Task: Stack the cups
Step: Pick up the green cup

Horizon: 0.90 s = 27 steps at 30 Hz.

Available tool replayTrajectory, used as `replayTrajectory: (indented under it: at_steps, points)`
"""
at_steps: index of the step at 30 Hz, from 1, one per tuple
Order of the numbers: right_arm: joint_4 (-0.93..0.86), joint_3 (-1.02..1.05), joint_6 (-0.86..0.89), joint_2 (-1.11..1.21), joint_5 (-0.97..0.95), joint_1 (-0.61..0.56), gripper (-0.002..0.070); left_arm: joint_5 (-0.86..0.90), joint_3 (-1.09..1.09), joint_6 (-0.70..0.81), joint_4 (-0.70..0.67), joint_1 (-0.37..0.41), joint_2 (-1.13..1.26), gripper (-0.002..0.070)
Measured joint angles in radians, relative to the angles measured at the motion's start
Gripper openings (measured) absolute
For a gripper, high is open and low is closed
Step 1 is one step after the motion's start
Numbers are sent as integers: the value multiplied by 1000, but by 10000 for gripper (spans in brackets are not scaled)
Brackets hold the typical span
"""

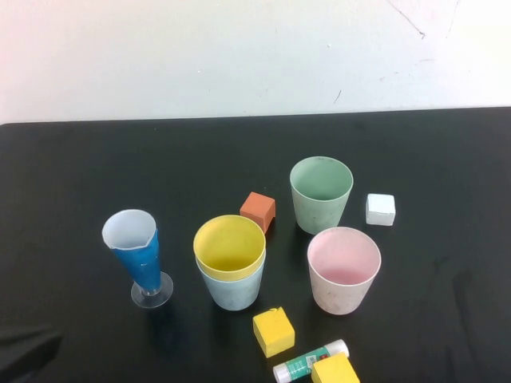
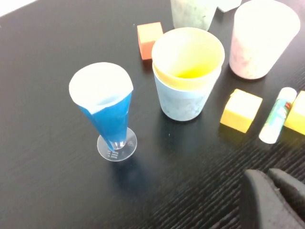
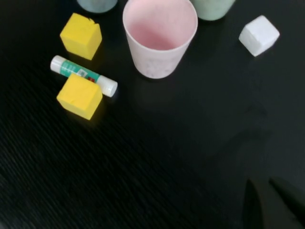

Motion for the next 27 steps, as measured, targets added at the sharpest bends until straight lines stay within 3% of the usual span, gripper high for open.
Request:
replayTrajectory:
  at_steps: [10,22,27]
  points:
    - [-37,-272,-15,295,69,134,-3,0,59,-6,-4,0,-245,1]
    - [-294,-640,105,699,69,407,-3,36,59,-7,-4,0,-253,1]
    - [-326,-744,58,845,69,456,-3,87,59,-11,-4,0,-253,1]
